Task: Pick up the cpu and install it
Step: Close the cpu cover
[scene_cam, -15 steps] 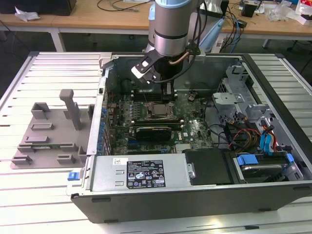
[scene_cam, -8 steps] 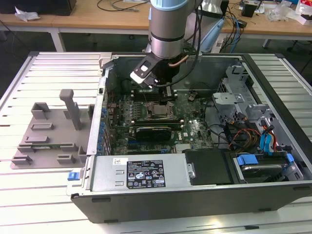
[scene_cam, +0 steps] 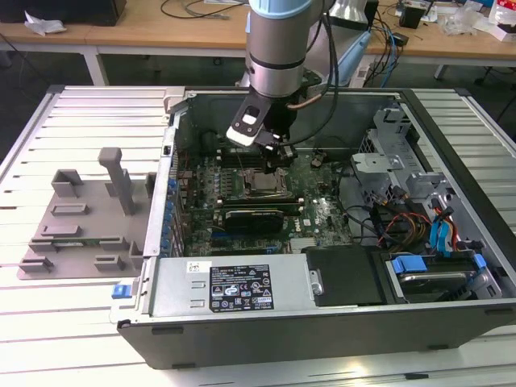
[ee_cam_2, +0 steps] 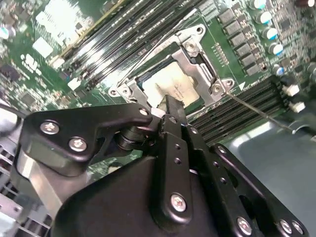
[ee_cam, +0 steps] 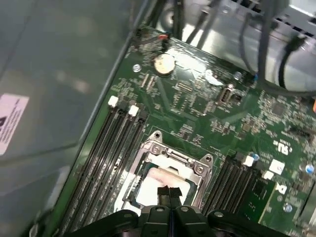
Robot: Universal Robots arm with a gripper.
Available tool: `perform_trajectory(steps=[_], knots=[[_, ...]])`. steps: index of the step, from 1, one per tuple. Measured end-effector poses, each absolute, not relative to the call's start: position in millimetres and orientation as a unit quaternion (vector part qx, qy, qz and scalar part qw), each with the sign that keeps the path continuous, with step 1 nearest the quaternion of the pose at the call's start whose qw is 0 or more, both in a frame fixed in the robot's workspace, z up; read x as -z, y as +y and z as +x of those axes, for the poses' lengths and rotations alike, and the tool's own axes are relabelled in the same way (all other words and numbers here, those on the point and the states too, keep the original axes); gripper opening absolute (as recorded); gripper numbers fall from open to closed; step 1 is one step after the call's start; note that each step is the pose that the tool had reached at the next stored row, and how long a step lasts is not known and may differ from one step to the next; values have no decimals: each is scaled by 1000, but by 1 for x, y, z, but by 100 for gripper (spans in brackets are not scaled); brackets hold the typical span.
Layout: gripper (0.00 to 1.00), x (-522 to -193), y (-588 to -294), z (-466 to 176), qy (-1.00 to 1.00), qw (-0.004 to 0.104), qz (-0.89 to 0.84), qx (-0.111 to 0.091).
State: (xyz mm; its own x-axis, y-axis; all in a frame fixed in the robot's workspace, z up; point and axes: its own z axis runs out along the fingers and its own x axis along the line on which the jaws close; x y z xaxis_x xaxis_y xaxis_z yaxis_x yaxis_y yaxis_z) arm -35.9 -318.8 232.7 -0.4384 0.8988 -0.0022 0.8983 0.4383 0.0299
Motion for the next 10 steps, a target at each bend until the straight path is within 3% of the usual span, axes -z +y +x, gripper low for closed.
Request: perform_trajectory(steps=[10], knots=[[11,-233,-319,-36,924,7,382,-13]])
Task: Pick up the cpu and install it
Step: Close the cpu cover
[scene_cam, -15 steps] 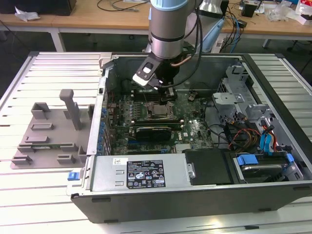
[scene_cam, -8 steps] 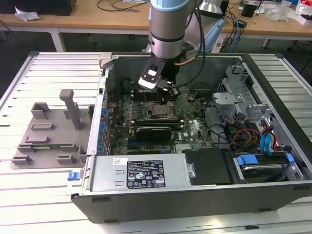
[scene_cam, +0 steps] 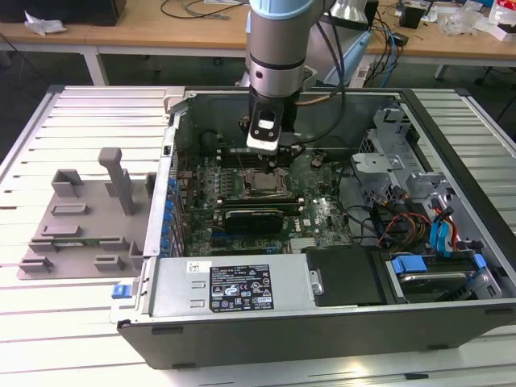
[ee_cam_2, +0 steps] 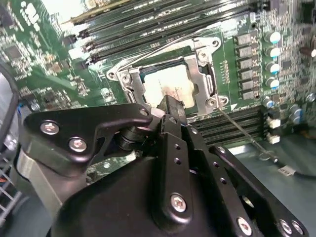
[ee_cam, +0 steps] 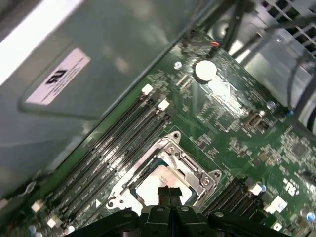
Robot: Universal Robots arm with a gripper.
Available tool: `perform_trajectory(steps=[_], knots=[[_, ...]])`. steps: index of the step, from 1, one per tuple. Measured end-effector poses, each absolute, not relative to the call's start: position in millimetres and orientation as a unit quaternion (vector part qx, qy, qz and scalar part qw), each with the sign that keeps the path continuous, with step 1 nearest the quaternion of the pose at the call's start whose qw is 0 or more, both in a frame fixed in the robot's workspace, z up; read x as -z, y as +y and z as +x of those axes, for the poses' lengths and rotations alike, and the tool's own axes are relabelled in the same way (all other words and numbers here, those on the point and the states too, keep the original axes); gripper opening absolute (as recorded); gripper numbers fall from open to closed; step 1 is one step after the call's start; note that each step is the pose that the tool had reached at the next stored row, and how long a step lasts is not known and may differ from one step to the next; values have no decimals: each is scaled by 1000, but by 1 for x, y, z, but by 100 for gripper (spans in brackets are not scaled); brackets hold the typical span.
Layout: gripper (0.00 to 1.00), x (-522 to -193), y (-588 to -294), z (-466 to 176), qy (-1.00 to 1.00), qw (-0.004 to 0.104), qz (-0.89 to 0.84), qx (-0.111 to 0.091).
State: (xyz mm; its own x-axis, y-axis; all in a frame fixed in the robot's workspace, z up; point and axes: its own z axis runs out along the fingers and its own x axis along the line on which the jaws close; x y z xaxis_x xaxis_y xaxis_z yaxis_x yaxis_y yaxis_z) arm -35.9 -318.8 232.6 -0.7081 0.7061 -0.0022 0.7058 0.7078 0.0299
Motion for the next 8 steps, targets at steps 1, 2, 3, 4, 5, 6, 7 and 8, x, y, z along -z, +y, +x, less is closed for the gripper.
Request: perform_trajectory(steps=[1,2,3,4,5,6,7,8], knots=[[11,-233,-319,-36,930,7,368,-13],[11,-233,-319,-36,939,6,343,-14],[11,-233,-319,-36,945,6,327,-14],[11,-233,-319,-36,953,6,304,-14],[11,-233,-319,-36,956,5,292,-14],[11,-233,-319,-36,960,5,279,-14],[11,-233,-319,-36,965,5,262,-14],[11,-232,-319,-36,971,5,239,-14]])
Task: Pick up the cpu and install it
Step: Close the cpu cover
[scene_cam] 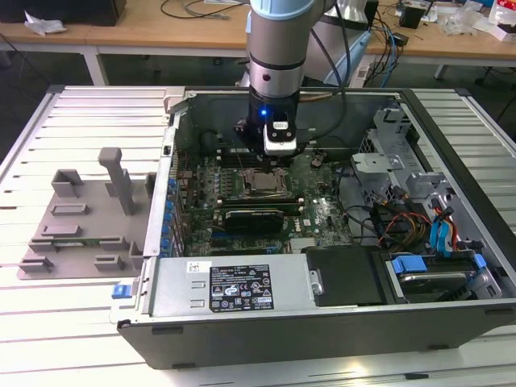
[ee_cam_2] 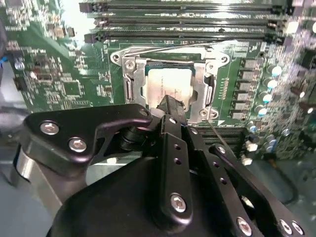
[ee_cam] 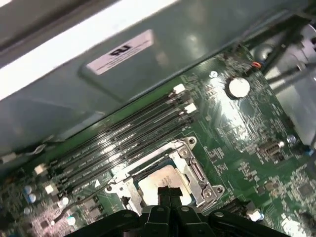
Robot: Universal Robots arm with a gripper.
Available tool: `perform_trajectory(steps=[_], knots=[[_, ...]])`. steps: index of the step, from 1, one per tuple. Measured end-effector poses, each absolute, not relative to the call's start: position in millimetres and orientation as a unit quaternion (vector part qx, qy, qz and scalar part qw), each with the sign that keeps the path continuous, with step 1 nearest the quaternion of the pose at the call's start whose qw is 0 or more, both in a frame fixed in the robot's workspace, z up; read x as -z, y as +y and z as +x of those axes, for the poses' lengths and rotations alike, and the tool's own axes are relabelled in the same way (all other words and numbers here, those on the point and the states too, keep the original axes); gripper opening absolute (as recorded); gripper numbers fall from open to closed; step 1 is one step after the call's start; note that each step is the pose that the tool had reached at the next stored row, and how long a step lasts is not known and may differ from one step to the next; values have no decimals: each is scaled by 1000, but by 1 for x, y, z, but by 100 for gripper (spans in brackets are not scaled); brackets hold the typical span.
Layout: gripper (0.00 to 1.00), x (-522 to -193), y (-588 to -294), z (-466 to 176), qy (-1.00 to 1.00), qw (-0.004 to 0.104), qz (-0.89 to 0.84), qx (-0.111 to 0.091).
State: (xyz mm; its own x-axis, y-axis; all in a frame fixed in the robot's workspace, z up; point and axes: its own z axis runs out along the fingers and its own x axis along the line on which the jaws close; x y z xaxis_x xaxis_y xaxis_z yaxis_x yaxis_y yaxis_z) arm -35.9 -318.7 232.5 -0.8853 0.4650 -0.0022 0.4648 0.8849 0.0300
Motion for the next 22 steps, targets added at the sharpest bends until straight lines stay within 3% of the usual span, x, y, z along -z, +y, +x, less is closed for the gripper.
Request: perform_trajectory(steps=[10,22], knots=[[11,-232,-319,-36,998,2,61,-15],[11,-224,-324,-51,1000,1,-23,-15]])
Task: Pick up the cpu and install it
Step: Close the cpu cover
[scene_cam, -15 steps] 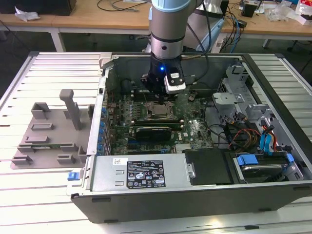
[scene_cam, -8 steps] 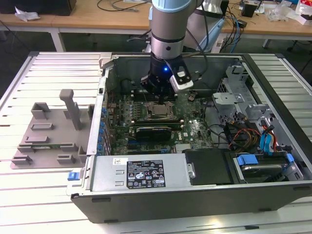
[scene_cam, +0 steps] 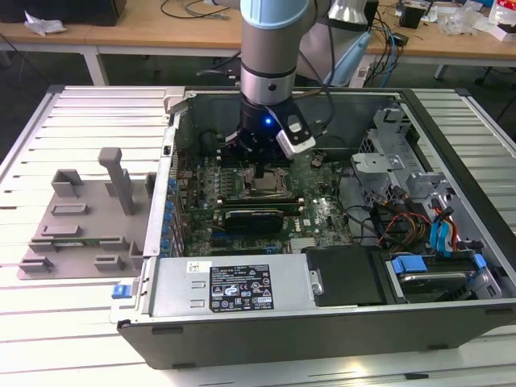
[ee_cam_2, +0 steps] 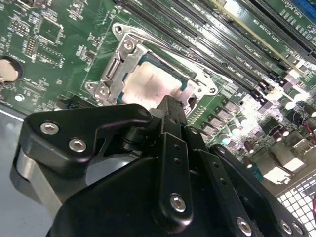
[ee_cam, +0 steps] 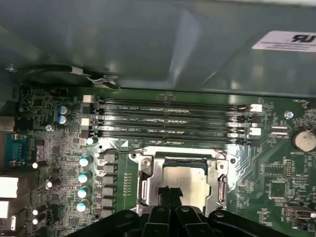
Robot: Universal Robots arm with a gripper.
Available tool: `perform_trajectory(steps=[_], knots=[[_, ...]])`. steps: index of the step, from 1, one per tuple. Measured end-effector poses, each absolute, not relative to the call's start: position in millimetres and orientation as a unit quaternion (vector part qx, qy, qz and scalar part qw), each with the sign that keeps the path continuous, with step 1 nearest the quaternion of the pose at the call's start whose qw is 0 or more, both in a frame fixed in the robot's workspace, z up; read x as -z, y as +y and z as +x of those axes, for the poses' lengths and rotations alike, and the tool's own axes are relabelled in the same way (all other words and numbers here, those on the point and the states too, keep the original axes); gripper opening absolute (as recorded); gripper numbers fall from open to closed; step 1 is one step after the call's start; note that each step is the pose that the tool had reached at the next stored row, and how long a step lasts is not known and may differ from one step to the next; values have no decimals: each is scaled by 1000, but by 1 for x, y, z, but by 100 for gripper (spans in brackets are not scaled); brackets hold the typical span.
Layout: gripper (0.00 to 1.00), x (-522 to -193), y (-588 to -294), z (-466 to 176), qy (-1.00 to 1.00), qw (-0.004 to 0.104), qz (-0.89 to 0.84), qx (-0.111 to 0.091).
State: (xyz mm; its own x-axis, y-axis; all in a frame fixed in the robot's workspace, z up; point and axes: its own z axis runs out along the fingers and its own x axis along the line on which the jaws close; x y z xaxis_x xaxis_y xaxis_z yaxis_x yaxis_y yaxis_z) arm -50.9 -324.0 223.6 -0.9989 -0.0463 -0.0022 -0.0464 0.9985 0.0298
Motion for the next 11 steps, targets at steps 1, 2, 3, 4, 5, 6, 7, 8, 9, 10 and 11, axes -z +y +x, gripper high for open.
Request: perform_trajectory(steps=[1,2,3,4,5,6,7,8,9,10,11], knots=[[11,-223,-324,-53,1000,1,-23,-15],[11,-221,-324,-55,1000,1,-23,-15],[11,-219,-324,-57,1000,1,-23,-15],[11,-218,-324,-59,1000,1,-23,-15],[11,-217,-324,-61,1000,1,-23,-15],[11,-216,-324,-62,1000,1,-23,-15],[11,-216,-324,-62,1000,1,-23,-15],[11,-216,-324,-62,1000,1,-23,-15],[11,-216,-324,-62,1000,1,-23,-15],[11,-216,-324,-62,1000,1,-23,-15],[11,-215,-324,-63,1000,1,-23,-15]])
